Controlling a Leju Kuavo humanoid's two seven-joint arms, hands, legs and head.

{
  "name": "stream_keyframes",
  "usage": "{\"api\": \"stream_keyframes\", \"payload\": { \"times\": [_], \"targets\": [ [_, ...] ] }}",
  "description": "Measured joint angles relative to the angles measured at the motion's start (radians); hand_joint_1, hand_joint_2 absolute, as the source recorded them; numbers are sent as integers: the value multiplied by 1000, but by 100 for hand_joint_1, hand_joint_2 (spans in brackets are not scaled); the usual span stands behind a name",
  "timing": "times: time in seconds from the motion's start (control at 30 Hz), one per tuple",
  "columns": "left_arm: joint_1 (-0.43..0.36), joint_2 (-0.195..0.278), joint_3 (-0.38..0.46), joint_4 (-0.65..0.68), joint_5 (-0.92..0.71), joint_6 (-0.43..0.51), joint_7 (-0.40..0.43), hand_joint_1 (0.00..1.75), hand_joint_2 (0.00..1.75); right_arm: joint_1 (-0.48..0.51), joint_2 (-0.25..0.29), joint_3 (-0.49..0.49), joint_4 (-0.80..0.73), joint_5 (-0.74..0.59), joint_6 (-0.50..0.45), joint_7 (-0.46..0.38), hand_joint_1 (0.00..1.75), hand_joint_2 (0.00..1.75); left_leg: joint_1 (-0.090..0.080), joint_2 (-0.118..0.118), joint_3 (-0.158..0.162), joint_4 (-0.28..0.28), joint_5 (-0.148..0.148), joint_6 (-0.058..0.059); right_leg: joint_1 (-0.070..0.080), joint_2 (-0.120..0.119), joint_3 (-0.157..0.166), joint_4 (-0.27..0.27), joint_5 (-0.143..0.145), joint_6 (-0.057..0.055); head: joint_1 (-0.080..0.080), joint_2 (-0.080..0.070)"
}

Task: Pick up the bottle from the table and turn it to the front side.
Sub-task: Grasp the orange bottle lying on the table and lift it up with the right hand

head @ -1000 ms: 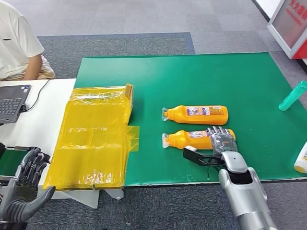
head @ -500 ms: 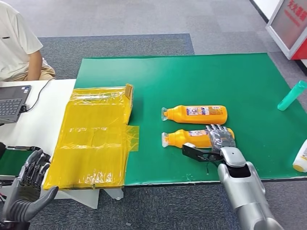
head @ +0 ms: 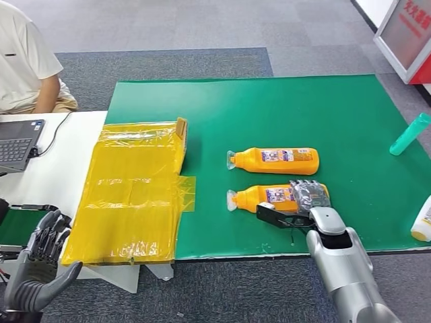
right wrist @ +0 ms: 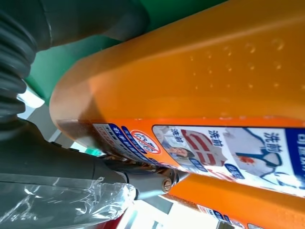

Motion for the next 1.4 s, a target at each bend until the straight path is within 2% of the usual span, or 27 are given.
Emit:
{"api": "stream_keyframes", "payload": {
  "times": [0.43,0.57,0.63,0.77,0.87,0.97,1.2,1.4],
  "targets": [
    [-3,0,-3,0,0,13,-13,0,175,0,4,5,-4,-11,-22,-30,175,175,0,0,0,0,-1,0,0,0,-1,0,-1,0,0,0],
    [-5,0,-3,1,4,12,-18,0,175,13,11,12,-26,-85,-21,-66,175,175,0,0,-1,0,-1,0,0,0,-1,0,-1,0,0,0],
    [-5,0,-3,1,6,13,-19,0,175,34,22,8,-63,-209,-2,-111,175,175,0,0,-1,0,-1,0,0,0,-1,0,-1,0,0,0],
    [-3,0,-1,1,6,21,-23,0,175,110,70,-12,-194,-664,110,-204,175,175,0,0,-2,0,-1,-1,1,0,-2,0,-2,-1,0,0],
    [-11,1,2,0,8,33,-30,0,175,165,103,-11,-289,-962,186,-223,175,175,1,0,-4,0,-1,-1,1,0,-4,0,-2,-1,0,0],
    [-31,5,3,-1,16,49,-34,0,175,206,122,11,-368,-1179,238,-224,175,175,1,0,-5,0,-1,-1,1,0,-5,0,-2,-1,0,0],
    [-85,27,-44,2,63,161,-40,0,175,254,137,111,-462,-1457,281,-220,175,175,1,0,-5,0,-1,-1,1,0,-5,0,-2,-1,0,0],
    [-139,52,-145,26,145,206,-35,0,175,255,148,187,-478,-1519,273,-227,175,175,1,0,-5,0,-1,-1,1,0,-5,0,-2,-1,0,0]
  ]
}}
